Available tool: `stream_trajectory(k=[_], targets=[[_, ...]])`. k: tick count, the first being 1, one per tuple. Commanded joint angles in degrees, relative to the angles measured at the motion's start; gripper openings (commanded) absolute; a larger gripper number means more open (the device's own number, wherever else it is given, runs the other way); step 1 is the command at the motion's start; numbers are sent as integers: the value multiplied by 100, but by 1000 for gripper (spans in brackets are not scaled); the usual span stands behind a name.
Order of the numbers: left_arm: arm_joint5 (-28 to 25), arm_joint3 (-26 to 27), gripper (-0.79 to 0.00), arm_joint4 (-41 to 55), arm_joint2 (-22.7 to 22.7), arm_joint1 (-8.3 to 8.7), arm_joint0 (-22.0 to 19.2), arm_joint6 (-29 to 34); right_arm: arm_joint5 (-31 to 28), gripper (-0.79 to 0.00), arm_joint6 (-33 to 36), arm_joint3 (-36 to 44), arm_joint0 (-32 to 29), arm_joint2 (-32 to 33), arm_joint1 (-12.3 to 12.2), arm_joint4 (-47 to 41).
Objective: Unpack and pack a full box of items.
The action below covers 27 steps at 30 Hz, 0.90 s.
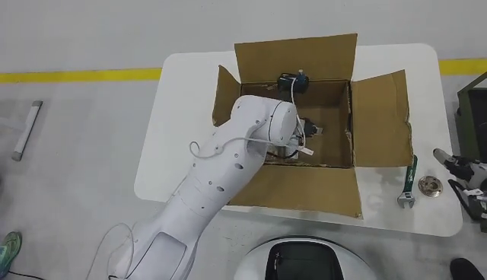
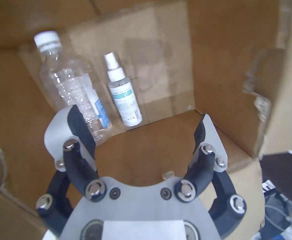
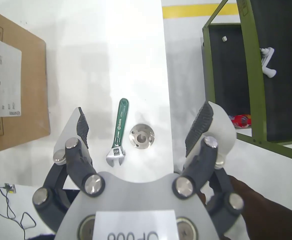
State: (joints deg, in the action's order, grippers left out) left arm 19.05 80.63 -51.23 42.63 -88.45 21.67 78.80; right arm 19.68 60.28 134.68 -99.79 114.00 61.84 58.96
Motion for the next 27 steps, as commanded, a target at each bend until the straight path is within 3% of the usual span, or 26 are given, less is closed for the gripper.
stream_trajectory(k=[1,8,13,18,23,27], targets=[[-347,416,0,-127,91,58,92,0,4,0,-19,-3,-1,1,1,-8],[-1058,1794,0,-1089,591,323,534,330,-161,0,-111,-37,-68,-114,13,-164],[-1193,2748,0,-1189,1249,464,985,323,217,0,482,-155,29,-382,19,-50],[-1321,3231,0,-1607,1836,585,1298,389,864,0,1471,-557,647,-688,-3,46],[-1393,3543,0,-1996,2215,663,1542,399,864,0,1569,-1153,1237,-888,3,-6],[-1450,3797,0,-2142,2431,703,1710,368,891,0,1543,-1252,1344,-887,17,-63]])
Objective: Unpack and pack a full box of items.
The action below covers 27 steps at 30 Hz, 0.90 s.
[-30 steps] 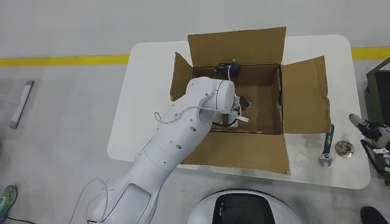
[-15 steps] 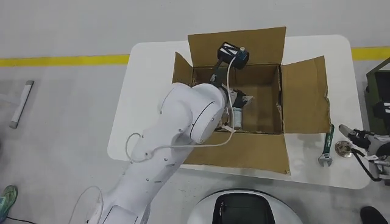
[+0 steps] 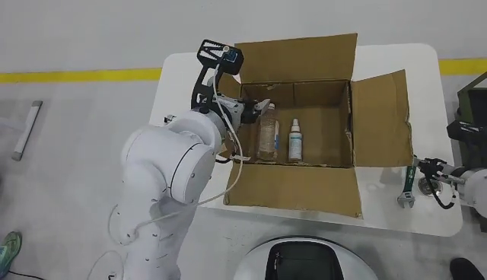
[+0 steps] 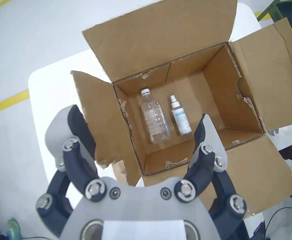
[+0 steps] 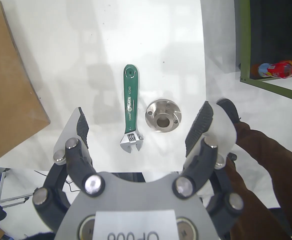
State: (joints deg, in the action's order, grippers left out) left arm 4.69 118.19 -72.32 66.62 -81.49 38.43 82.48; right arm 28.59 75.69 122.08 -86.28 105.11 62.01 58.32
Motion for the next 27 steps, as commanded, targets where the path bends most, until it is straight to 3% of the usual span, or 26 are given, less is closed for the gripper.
stream_trajectory(k=[1,5,8,15,16,17,18,21,22,24,27], targets=[[-48,93,0,-32,52,13,71,-8,0,0,1,8,-8,1,-1,0],[-58,119,0,-28,71,17,94,-13,0,0,1,8,-8,1,-1,0],[-58,119,0,-28,71,17,94,-13,-196,0,-414,87,-138,-123,8,144],[-58,119,0,-28,71,17,94,-13,146,0,-205,95,59,-638,20,720],[-58,119,0,-28,71,17,94,-13,172,-80,-173,46,114,-718,22,805],[-58,119,0,-28,71,17,94,-13,160,-215,-160,-38,155,-793,25,891],[-58,119,0,-28,71,17,94,-13,158,-268,-158,-103,201,-844,30,939],[-58,119,0,-28,71,17,94,-13,158,-329,-158,-299,323,-920,54,966],[-58,119,0,-28,71,17,94,-13,158,-302,-158,-345,367,-930,61,973],[-58,119,0,-28,71,17,94,-13,134,-369,-134,-422,430,-967,76,1008],[-58,119,0,-28,71,17,94,-13,75,-400,-75,-529,497,-1029,101,1041]])
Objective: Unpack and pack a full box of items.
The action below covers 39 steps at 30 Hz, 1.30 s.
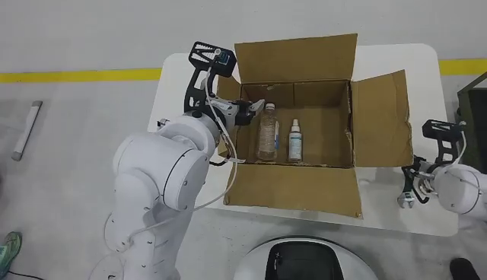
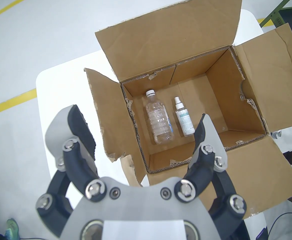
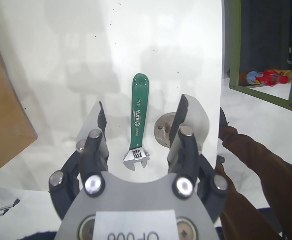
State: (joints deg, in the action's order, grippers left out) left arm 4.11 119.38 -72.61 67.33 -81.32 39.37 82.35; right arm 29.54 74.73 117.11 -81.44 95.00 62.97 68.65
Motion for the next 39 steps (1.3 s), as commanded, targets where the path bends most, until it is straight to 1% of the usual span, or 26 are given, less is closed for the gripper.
stream_trajectory(k=[1,3,6,11,15,23,27,28,30,32,34,36,37,38,39], targets=[[0,0,0,0,0,0,0,0,-41,-394,43,-63,34,-35,15,22],[0,0,0,0,0,0,0,0,-85,-376,86,-130,73,-70,37,10],[0,0,0,0,0,0,0,0,-129,-403,130,-223,135,-112,67,59],[0,0,0,0,0,0,0,0,-204,-403,206,-352,213,-187,128,114],[0,0,0,0,0,0,0,0,-241,-425,242,-413,235,-184,178,151],[0,0,0,0,0,0,0,0,-334,-431,336,-391,164,-106,272,206],[0,0,0,0,0,0,0,0,-358,-446,360,-409,155,-82,316,242],[0,0,0,0,0,0,0,0,-358,-462,359,-425,164,-87,327,251],[0,0,0,0,0,0,0,0,-363,-517,364,-453,182,-98,347,283],[0,0,0,0,0,0,0,0,-376,-520,378,-472,202,-109,368,309],[0,0,0,0,0,0,0,0,-394,-554,396,-508,221,-124,387,348],[0,0,0,0,0,0,0,0,-418,-570,419,-533,242,-137,404,382],[0,0,0,0,0,0,0,0,-431,-668,432,-539,252,-138,413,386],[0,0,0,0,0,0,0,0,-436,-742,438,-540,260,-136,421,409],[0,0,0,0,0,0,0,0,-433,-785,434,-531,266,-133,430,428]])
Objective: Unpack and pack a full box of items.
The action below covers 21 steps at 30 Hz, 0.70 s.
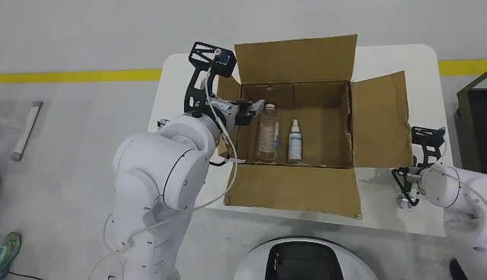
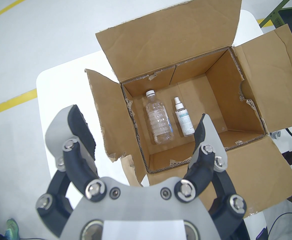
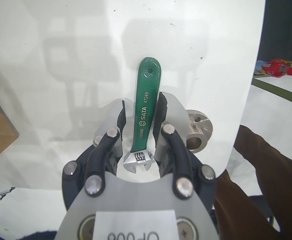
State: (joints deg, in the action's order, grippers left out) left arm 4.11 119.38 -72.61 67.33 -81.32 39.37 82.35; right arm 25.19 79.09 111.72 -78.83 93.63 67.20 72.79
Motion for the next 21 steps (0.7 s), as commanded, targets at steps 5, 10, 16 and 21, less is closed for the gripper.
stream_trajectory(k=[5,10,16,21], targets=[[0,0,0,0,0,0,0,0,-19,-785,19,107,-16,90,46,30],[0,0,0,0,0,0,0,0,-33,-785,33,269,-36,213,82,-59],[0,0,0,0,0,0,0,0,22,-785,-98,761,-42,656,101,-606],[0,0,0,0,0,0,0,0,-9,-785,-401,1223,-105,1421,97,-1342]])
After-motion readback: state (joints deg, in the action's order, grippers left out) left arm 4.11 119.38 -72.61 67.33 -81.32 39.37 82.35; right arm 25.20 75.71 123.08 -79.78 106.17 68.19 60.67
